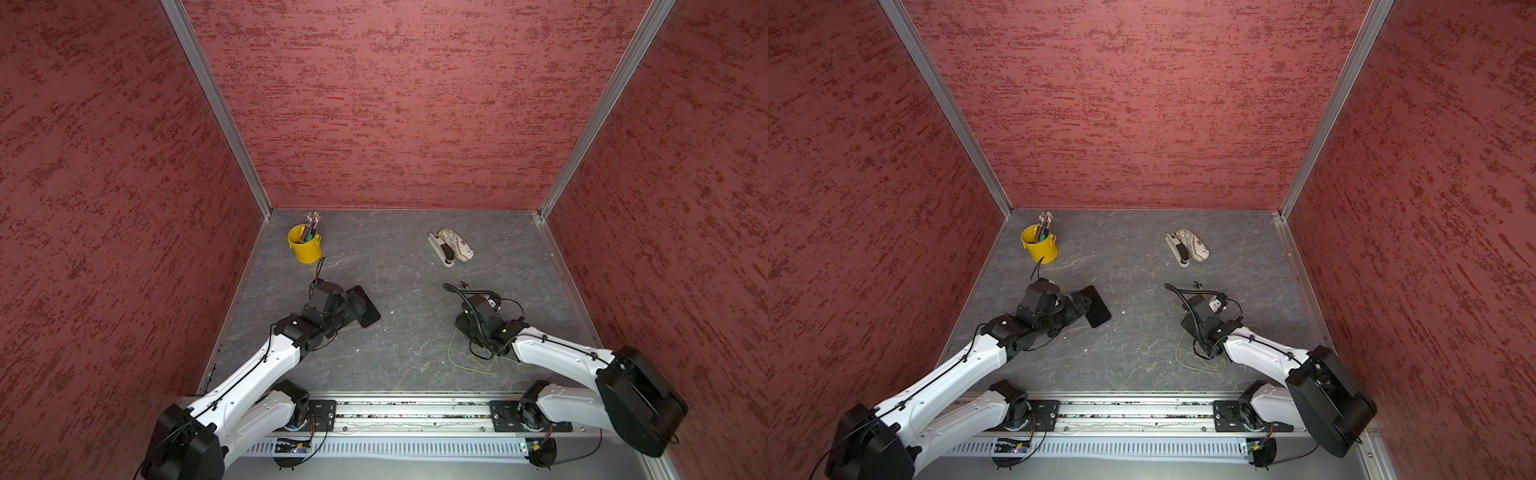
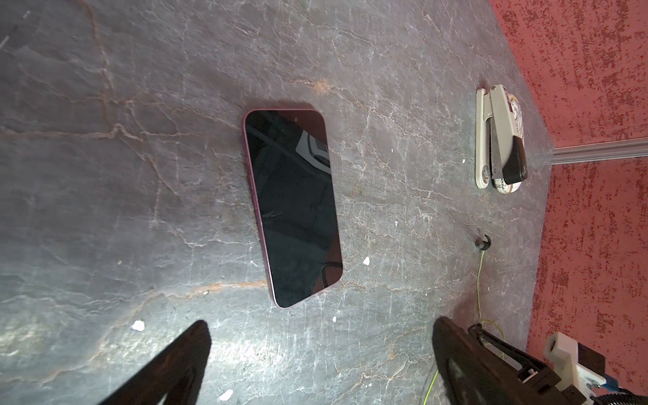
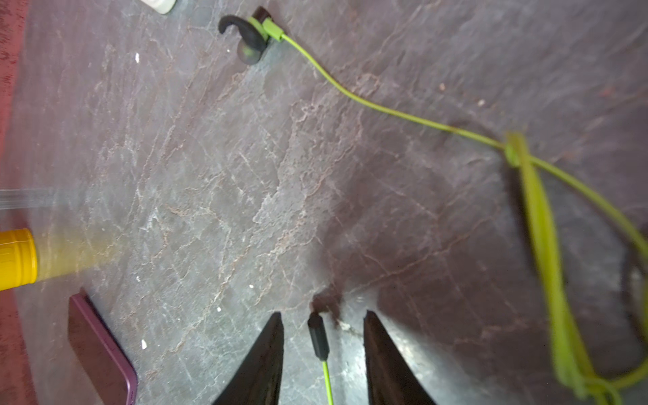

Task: Plug wired earphones into phones
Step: Pick up the wired earphone from the center of the board.

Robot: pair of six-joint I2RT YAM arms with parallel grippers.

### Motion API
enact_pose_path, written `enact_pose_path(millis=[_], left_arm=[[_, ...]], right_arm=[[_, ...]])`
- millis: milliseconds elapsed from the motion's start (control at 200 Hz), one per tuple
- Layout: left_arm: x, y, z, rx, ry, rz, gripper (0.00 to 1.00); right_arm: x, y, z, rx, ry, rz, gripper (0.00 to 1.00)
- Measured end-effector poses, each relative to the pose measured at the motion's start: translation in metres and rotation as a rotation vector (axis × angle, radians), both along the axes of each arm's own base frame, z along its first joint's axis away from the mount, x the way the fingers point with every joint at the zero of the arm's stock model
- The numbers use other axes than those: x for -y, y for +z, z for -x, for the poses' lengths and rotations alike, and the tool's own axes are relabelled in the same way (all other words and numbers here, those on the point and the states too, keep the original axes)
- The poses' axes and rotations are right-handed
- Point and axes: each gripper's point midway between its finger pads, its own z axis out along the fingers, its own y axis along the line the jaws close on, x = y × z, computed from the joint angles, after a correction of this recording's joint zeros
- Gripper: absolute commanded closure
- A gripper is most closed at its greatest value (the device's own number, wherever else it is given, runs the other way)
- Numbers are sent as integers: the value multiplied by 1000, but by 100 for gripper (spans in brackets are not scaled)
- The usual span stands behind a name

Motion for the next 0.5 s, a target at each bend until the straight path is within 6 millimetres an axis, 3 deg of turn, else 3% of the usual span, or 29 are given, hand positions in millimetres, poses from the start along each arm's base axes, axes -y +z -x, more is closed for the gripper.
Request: enact_pose_path(millis=[165,501], left_arm=[[0,-2,-1,-8,2,-7,0],[0,-7,-1,-27,3,-17,0]], right_arm=[[-3,13,-7,38,5,-7,61],[-10,2,-7,27,30,-2,64]])
